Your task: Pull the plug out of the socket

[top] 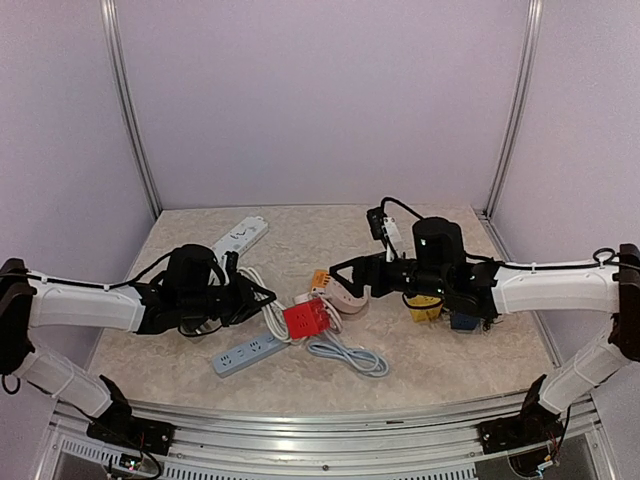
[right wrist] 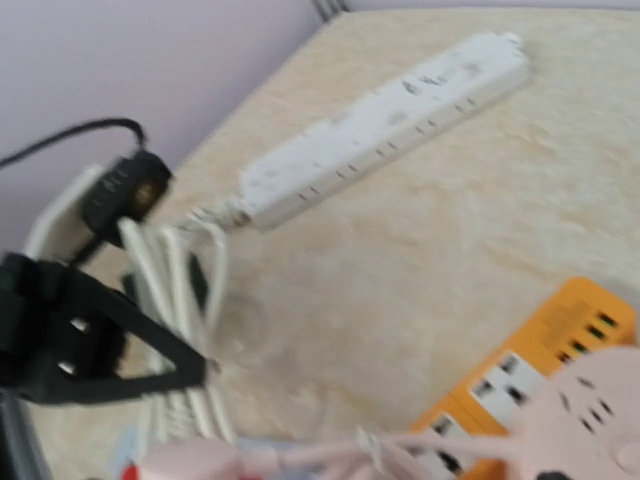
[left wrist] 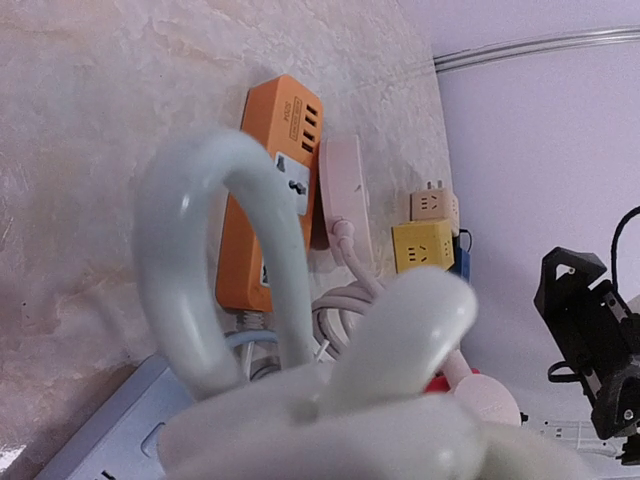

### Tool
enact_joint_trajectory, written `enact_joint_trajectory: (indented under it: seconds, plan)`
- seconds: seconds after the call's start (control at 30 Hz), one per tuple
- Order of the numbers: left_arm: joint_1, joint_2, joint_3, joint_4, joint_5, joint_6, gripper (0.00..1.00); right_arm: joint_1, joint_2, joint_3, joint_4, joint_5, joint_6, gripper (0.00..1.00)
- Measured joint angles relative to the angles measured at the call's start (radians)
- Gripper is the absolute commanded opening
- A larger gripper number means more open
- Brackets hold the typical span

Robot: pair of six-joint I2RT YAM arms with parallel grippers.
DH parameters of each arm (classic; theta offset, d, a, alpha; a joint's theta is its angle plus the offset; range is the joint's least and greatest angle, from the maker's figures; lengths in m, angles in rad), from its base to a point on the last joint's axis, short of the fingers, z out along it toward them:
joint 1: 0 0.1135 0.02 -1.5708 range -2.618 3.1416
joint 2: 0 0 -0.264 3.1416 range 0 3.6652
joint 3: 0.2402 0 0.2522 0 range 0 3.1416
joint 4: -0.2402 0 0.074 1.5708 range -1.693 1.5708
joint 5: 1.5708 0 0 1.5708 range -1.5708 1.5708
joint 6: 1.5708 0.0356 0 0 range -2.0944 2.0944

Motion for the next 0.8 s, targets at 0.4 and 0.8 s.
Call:
enact_joint_trajectory:
  seconds: [0.4, 0.8]
  plan:
    - [0.002, -0.006, 0.0, 0.006, -0.014, -0.047, 0.0, 0.178, -0.056, -0.04, -0.092, 0.057, 0.071, 0.88]
    - [0.002, -0.007, 0.0, 0.006, -0.011, -0.056, 0.0, 0.203, 0.076, -0.117, 0.125, -0.033, 0.288, 0.8]
